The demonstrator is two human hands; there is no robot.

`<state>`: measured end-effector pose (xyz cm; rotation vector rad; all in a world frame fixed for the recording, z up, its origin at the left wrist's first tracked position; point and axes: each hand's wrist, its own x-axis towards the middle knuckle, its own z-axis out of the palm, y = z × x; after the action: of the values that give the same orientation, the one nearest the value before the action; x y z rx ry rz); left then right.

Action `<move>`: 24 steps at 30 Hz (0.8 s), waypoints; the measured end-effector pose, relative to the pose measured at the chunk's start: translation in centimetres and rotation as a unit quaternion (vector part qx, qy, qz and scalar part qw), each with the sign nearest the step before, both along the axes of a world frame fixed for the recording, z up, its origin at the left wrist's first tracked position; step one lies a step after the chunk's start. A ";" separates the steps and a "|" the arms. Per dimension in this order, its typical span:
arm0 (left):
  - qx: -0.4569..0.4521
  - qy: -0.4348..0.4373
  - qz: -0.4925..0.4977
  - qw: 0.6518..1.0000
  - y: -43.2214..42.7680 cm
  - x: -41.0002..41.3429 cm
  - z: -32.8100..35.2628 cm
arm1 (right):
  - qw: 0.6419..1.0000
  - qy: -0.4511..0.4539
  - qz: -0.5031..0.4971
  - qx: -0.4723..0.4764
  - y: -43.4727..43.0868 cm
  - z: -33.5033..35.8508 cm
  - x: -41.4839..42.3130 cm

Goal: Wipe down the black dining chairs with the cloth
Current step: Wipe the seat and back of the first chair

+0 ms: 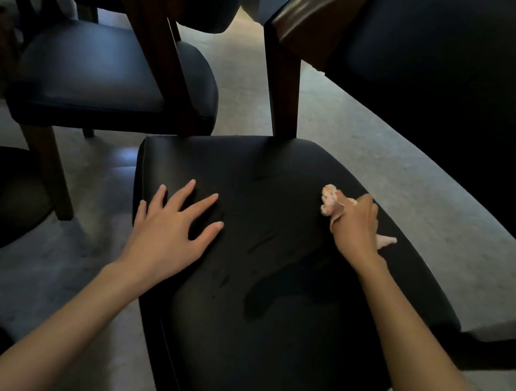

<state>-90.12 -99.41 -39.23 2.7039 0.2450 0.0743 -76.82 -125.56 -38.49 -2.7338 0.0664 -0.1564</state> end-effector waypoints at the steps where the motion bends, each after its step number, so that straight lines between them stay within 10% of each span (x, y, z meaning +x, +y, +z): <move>1: 0.006 0.005 0.002 1.000 -0.1 0.2 0.1 | 0.999 -0.006 -0.033 0.026 -0.1 -0.1 1.3; 18: 0.065 0.046 -0.019 0.997 0.9 1.9 -0.2 | 0.976 -0.084 0.161 0.121 7.9 -1.1 16.8; 24: 0.067 0.073 -0.023 0.995 0.9 2.2 0.6 | 0.985 0.000 0.171 0.000 8.4 -1.8 19.4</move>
<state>-87.91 -98.52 -38.65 2.8497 0.2298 -0.1265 -57.47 -117.14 -40.31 -2.6951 -0.4004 -0.0591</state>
